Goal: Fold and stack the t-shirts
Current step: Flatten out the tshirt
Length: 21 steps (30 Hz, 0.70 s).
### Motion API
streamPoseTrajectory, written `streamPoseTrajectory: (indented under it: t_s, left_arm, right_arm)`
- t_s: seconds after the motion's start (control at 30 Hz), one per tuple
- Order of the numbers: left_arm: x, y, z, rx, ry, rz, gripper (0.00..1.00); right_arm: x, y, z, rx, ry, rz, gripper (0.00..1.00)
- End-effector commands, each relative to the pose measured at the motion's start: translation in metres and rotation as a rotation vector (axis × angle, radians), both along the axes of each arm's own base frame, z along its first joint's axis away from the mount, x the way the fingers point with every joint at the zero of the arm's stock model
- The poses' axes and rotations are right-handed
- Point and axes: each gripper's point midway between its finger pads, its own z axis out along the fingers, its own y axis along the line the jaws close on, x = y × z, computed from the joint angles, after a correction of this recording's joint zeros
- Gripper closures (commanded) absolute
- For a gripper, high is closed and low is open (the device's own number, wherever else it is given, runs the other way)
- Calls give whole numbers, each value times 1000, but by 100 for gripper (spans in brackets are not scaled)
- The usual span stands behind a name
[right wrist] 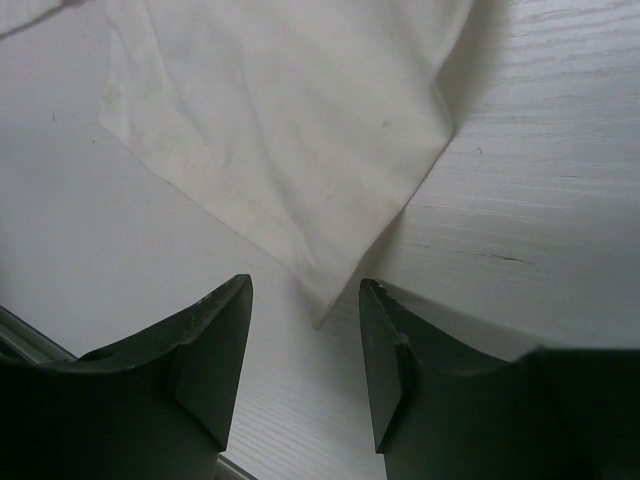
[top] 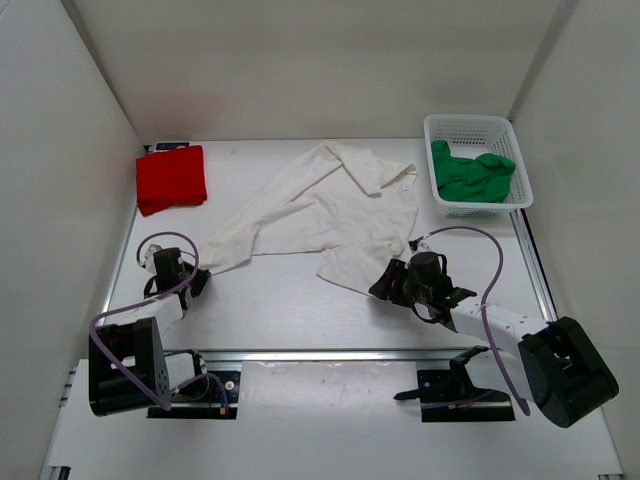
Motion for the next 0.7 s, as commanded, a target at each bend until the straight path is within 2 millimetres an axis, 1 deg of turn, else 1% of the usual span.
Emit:
streamPoseTrajectory:
  t_s: [0.0,0.03,0.07,0.13,0.17,0.2,0.23,0.27,0.3,0.37,0.43,0.47,0.5,0.53,0.57,0.6,0.63,0.67]
  left_arm:
    - [-2,7,-6,23,45,21,87]
    - [-1,6,-5,20,41,22,91]
    - [-3,6,-8,13,51,30,96]
    - [-1,8,-7,2,39,43,100]
    - [-1,9,-7,3,36,43,100]
    - [3,6,-3,2,21,27,100]
    - [2,5,-6,18,39,14,100]
    - [4,5,-4,22,37,14,100]
    - [7,5,-1,44,33,-1,100]
    - [12,1,6,80,29,-34,100]
    - [22,-2,21,134,6,-81,100]
    - [22,-4,24,154,6,-93,100]
    - [26,-1,33,185,-17,-94,100]
    - [26,-7,38,191,-20,-121,100]
    - [28,-8,48,196,-39,-132,100]
    - [24,-9,51,198,-41,-137,100]
    - [31,-13,66,199,-79,-153,100]
    - [35,-16,81,211,-109,-170,100]
  right_arm:
    - [6,3,7,21,-39,-4,54]
    - [5,3,6,19,-37,-4,54]
    - [5,4,7,20,-39,-1,55]
    - [5,2,6,15,-32,-10,55]
    - [3,1,4,7,-30,-3,56]
    - [5,1,6,10,-37,-6,58]
    - [4,1,6,6,-34,-4,60]
    - [3,3,6,14,-28,-3,63]
    - [2,0,3,2,-24,-4,68]
    - [4,4,6,-1,-27,8,73]
    - [4,4,4,-13,-23,17,84]
    - [9,6,10,-5,-29,8,87]
    - [12,9,13,-10,-48,19,91]
    - [14,8,14,-18,-58,12,98]
    - [17,7,18,-28,-68,10,100]
    - [24,7,26,-38,-93,11,100]
    - [25,5,31,-43,-100,3,100]
    - [29,4,43,-51,-130,3,100]
